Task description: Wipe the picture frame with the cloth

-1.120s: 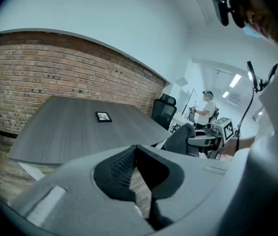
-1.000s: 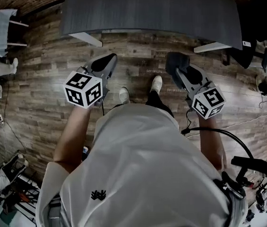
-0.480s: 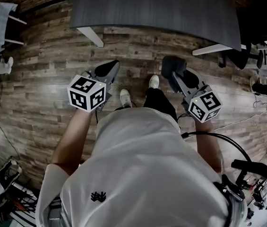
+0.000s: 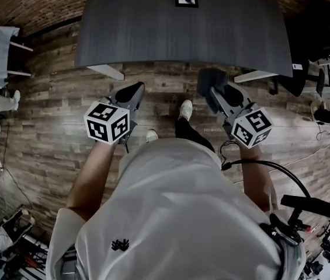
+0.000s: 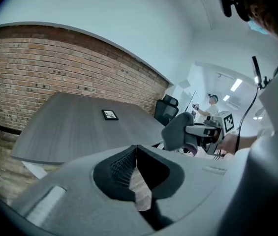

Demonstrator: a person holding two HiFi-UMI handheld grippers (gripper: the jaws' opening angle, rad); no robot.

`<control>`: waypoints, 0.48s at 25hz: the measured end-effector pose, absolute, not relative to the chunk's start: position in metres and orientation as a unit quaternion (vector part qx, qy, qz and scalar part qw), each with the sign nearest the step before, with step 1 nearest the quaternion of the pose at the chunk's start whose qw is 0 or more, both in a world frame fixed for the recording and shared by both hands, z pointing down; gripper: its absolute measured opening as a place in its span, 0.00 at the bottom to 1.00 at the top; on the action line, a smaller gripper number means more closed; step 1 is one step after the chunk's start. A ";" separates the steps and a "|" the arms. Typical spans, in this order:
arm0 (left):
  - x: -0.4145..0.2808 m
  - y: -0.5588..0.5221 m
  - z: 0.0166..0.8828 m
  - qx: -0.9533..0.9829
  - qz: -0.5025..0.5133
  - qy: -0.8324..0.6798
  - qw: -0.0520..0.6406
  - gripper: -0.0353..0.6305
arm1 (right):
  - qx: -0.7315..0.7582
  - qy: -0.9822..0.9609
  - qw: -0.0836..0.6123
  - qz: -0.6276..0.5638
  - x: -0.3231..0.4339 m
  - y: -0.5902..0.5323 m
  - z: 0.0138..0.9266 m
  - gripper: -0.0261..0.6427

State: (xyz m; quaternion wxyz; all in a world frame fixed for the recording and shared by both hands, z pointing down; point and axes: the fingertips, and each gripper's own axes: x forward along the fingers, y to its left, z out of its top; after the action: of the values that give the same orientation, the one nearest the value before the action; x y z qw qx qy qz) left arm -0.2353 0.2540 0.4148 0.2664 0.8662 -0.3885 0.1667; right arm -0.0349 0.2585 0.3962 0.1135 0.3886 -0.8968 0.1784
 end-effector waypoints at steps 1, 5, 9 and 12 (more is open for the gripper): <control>-0.226 0.239 0.414 0.865 0.170 -0.390 0.265 0.07 | 0.390 -0.897 0.109 0.176 -0.025 0.244 0.395 0.20; -0.184 0.176 0.412 0.865 0.174 -0.395 0.254 0.07 | 0.398 -0.895 0.102 0.176 0.019 0.193 0.397 0.20; -0.158 0.127 0.412 0.862 0.171 -0.406 0.253 0.07 | 0.392 -0.897 0.107 0.174 0.043 0.153 0.403 0.20; -0.135 0.103 0.415 0.858 0.178 -0.409 0.254 0.07 | 0.390 -0.897 0.105 0.179 0.063 0.133 0.405 0.20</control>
State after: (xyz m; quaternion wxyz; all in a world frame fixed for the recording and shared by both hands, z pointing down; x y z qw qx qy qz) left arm -0.1345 0.1033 0.4150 0.2544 0.8582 -0.4088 0.1778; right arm 0.0630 0.1330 0.4053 0.1049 0.3904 -0.8969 0.1792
